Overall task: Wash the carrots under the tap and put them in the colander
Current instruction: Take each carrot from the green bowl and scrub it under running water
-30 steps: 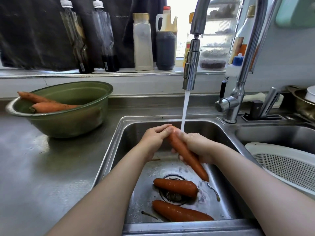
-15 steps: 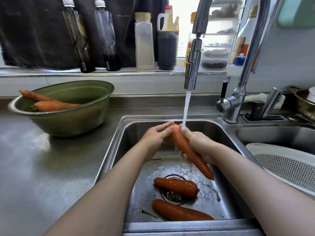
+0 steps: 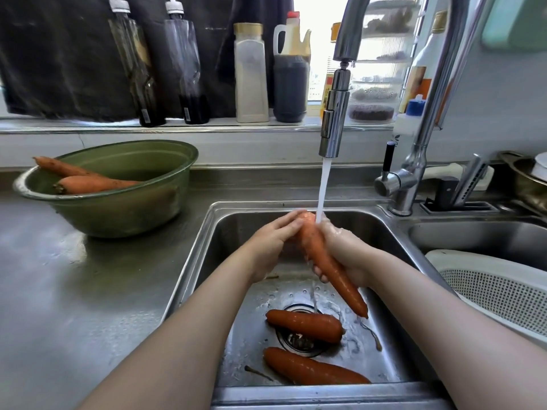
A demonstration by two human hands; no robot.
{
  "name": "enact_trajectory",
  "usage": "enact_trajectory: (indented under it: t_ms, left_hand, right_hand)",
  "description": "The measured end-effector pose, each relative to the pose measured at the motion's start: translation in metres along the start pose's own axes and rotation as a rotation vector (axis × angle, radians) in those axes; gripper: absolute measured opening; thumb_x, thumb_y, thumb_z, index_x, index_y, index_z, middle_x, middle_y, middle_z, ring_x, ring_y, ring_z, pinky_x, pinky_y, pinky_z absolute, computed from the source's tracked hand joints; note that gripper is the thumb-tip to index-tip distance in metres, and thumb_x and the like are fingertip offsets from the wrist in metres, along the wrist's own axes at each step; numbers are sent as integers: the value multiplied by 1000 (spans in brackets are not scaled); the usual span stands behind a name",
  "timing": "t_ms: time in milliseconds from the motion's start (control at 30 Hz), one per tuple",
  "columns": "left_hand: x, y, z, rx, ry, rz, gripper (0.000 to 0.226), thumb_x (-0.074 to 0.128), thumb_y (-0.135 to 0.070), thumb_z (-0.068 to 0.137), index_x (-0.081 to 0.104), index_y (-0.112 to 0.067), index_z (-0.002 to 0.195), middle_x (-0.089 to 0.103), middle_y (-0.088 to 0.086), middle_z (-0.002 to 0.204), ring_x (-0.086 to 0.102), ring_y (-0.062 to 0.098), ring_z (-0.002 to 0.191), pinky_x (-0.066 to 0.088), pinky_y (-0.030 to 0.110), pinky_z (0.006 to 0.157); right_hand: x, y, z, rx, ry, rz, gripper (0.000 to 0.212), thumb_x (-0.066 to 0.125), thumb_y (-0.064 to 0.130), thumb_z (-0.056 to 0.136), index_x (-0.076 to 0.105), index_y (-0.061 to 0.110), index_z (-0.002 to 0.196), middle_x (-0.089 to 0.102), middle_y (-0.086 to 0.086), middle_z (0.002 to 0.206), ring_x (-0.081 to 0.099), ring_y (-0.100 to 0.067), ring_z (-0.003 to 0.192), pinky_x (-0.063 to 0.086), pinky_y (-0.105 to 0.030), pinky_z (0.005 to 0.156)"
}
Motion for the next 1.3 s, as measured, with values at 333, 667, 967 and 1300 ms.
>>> enact_trajectory:
  t_ms: [333, 667, 967, 1300]
  left_hand:
    - [-3, -7, -5, 37, -5, 131, 36, 55, -34, 106, 60, -38, 141, 61, -6, 130, 54, 2, 108, 41, 18, 89]
    - [-1, -7, -5, 40, -42, 142, 35, 53, -30, 107, 62, -28, 140, 63, 1, 124, 59, 6, 95, 49, 5, 55]
    - [6, -6, -8, 34, -15, 153, 25, 62, -40, 101, 68, -43, 125, 67, -6, 129, 58, 12, 121, 43, 34, 106]
    - [-1, -8, -7, 39, -72, 106, 31, 58, -35, 104, 66, -36, 134, 64, 1, 131, 62, 17, 109, 56, 19, 74]
  right_hand:
    - [1, -2, 1, -65, 172, 50, 58, 62, 45, 92, 61, 2, 131, 71, -22, 123, 73, -36, 104, 58, -49, 86]
    - [1, -1, 3, -20, 120, -117, 53, 50, 49, 105, 61, 4, 131, 77, -15, 114, 75, -36, 103, 61, -46, 83]
    - [-2, -9, 0, 56, -25, -77, 74, 42, 73, 98, 55, 5, 125, 76, -22, 100, 77, -40, 85, 63, -55, 82]
    - [8, -6, -3, 18, 208, 45, 45, 58, 24, 105, 51, 2, 143, 63, -23, 134, 71, -38, 111, 55, -60, 99]
Point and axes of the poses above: each hand's wrist, its own z-axis towards the middle knuckle, its own x-axis out of the palm, y = z × x, the point moved 9 cm from there along z, towards the middle knuckle
